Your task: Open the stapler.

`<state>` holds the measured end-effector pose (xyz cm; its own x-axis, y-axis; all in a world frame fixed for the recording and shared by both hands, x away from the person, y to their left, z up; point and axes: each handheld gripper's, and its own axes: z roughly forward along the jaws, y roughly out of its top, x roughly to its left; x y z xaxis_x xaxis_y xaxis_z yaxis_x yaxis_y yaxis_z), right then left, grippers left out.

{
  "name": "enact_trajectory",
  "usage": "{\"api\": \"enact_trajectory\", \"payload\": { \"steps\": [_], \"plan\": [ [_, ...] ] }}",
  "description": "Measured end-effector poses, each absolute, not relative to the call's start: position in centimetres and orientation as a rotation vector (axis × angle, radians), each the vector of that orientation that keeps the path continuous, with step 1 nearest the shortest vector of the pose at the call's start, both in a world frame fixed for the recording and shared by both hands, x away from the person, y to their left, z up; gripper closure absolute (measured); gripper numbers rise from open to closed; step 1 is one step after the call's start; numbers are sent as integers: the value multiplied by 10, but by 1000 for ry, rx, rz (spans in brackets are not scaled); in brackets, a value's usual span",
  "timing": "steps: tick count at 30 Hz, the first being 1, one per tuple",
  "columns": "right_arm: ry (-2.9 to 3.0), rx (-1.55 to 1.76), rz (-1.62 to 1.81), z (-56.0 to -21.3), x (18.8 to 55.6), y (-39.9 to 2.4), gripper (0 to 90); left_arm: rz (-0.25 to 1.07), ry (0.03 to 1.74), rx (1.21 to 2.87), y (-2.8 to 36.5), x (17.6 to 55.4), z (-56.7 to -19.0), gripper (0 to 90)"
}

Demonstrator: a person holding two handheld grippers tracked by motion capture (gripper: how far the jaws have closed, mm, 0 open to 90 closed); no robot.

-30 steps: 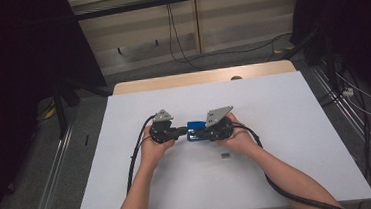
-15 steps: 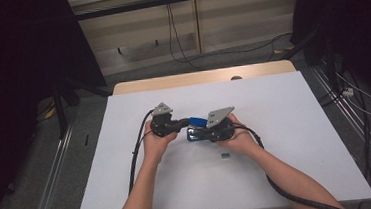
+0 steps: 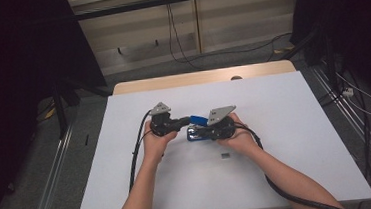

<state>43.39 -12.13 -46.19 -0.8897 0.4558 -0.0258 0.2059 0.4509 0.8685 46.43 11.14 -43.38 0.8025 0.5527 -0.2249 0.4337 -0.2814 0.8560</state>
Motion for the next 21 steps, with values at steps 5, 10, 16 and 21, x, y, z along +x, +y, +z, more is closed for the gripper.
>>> {"api": "enact_trajectory", "payload": {
  "steps": [5, 10, 16, 21],
  "plan": [
    [2375, 634, 1434, -458, 431, -118, 900, 140, 734, 1904, 111, 464, -431, 900],
    [2294, 684, 1426, -455, 424, -112, 900, 147, 713, 1905, 110, 462, -429, 900],
    [2223, 685, 1392, -448, 416, -107, 900, 136, 695, 1929, 107, 461, -432, 900],
    [2225, 678, 1369, -449, 415, -106, 900, 125, 695, 1967, 103, 461, -437, 900]
  ]
}}
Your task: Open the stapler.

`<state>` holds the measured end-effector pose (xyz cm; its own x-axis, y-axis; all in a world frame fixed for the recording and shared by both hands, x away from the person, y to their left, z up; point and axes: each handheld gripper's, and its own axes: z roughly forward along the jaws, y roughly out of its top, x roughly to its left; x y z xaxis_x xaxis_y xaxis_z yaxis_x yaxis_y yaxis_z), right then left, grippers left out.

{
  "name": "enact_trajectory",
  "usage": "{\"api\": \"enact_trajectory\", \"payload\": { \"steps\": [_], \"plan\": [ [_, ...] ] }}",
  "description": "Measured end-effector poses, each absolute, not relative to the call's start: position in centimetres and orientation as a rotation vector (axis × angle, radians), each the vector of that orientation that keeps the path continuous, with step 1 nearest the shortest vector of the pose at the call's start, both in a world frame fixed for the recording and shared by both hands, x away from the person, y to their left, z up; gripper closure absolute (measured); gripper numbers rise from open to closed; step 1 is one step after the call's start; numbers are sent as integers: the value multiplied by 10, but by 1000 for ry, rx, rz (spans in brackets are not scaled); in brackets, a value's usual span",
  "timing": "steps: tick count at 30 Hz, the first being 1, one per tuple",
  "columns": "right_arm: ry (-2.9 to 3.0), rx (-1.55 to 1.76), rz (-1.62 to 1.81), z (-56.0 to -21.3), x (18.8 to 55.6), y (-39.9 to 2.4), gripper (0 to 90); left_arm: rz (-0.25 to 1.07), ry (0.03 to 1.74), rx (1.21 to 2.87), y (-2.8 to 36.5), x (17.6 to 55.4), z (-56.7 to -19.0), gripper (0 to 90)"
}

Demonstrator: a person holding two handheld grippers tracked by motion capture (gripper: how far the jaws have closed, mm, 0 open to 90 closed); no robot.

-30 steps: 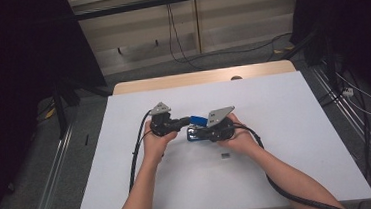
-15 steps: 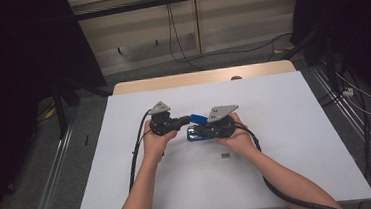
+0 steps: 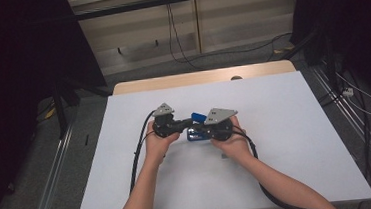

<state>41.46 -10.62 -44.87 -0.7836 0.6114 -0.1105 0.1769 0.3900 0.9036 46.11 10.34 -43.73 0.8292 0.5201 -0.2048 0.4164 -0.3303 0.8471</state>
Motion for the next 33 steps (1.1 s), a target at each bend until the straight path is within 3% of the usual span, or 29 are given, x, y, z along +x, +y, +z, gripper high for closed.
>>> {"api": "enact_trajectory", "payload": {
  "steps": [16, 33],
  "plan": [
    [2162, 685, 1269, -457, 409, -103, 900, 124, 709, 2041, 97, 462, -454, 900],
    [1964, 778, 1177, -435, 399, -118, 900, 130, 699, 2042, 96, 462, -455, 900]
  ]
}}
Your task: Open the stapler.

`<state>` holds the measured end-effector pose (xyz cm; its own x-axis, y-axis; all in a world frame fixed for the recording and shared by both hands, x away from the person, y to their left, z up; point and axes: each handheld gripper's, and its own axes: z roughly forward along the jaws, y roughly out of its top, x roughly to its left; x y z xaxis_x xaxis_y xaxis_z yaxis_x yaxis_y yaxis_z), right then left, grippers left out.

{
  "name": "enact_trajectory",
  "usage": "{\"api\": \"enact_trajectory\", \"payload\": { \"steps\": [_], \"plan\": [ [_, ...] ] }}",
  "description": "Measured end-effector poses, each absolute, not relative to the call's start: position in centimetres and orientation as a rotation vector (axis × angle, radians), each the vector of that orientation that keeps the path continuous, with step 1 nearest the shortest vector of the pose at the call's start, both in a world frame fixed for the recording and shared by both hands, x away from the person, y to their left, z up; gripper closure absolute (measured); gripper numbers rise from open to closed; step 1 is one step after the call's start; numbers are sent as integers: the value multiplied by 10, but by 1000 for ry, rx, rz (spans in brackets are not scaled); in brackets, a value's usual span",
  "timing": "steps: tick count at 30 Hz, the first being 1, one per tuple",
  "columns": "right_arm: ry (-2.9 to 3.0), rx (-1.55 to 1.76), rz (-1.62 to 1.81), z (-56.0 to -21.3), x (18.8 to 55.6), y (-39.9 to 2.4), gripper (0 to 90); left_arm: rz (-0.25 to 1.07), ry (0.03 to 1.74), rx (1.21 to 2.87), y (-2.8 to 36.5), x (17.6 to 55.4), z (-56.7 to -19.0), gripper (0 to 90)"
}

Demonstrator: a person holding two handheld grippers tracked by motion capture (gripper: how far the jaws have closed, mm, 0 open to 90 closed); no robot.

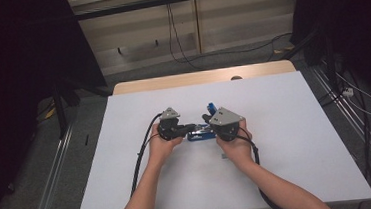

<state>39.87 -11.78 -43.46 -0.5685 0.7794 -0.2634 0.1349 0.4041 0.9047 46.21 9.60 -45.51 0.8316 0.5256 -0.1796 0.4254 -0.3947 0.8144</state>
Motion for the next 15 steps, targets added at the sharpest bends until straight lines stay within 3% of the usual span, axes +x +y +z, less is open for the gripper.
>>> {"api": "enact_trajectory", "payload": {
  "steps": [15],
  "plan": [
    [1925, 896, 1115, -429, 402, -157, 900, 131, 701, 2046, 96, 461, -455, 900]
  ]
}}
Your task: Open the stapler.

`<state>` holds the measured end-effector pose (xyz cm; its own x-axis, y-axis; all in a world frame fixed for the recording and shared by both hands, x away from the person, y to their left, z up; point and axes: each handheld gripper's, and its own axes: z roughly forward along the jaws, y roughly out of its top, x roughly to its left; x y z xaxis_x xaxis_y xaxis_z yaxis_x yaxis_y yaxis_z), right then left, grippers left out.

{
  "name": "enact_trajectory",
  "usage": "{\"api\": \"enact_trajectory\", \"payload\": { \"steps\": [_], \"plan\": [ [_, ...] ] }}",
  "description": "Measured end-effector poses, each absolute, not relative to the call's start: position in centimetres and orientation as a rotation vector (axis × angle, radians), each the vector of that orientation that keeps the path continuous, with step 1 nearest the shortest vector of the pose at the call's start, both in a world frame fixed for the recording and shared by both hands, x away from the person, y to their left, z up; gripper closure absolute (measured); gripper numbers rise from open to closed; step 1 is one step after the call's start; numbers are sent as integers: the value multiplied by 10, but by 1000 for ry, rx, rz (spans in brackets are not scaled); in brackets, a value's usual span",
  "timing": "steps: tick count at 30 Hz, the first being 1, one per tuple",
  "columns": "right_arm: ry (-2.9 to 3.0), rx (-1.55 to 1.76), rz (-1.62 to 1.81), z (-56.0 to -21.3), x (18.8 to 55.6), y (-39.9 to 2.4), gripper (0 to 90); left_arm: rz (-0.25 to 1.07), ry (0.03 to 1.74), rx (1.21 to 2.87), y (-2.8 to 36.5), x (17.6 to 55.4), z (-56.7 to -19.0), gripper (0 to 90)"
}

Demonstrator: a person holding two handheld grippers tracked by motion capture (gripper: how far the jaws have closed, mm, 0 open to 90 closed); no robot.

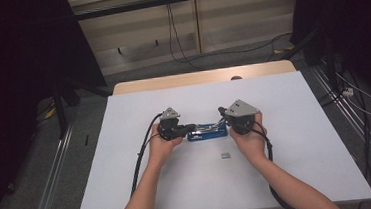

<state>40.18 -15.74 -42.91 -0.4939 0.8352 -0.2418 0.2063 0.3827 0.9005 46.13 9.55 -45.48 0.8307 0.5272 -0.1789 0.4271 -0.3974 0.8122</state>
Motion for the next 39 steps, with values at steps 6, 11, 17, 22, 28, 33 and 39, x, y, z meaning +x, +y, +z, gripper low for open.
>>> {"api": "enact_trajectory", "payload": {
  "steps": [6, 11, 17, 22, 28, 33, 39],
  "plan": [
    [1940, 946, 1112, -438, 405, -174, 900, 132, 703, 2044, 95, 461, -455, 900],
    [1944, 973, 1122, -445, 405, -184, 900, 140, 695, 2054, 95, 460, -454, 900],
    [1979, 1011, 1125, -459, 404, -193, 900, 141, 694, 2054, 95, 460, -454, 900],
    [1977, 1032, 1168, -463, 405, -199, 900, 143, 694, 2051, 95, 460, -454, 900],
    [1997, 1049, 1196, -462, 408, -202, 900, 141, 696, 2048, 95, 460, -454, 900],
    [2019, 1047, 1212, -460, 409, -202, 900, 149, 708, 2037, 95, 459, -453, 900],
    [2046, 1039, 1241, -459, 408, -201, 892, 137, 708, 2002, 98, 458, -449, 887]
  ]
}}
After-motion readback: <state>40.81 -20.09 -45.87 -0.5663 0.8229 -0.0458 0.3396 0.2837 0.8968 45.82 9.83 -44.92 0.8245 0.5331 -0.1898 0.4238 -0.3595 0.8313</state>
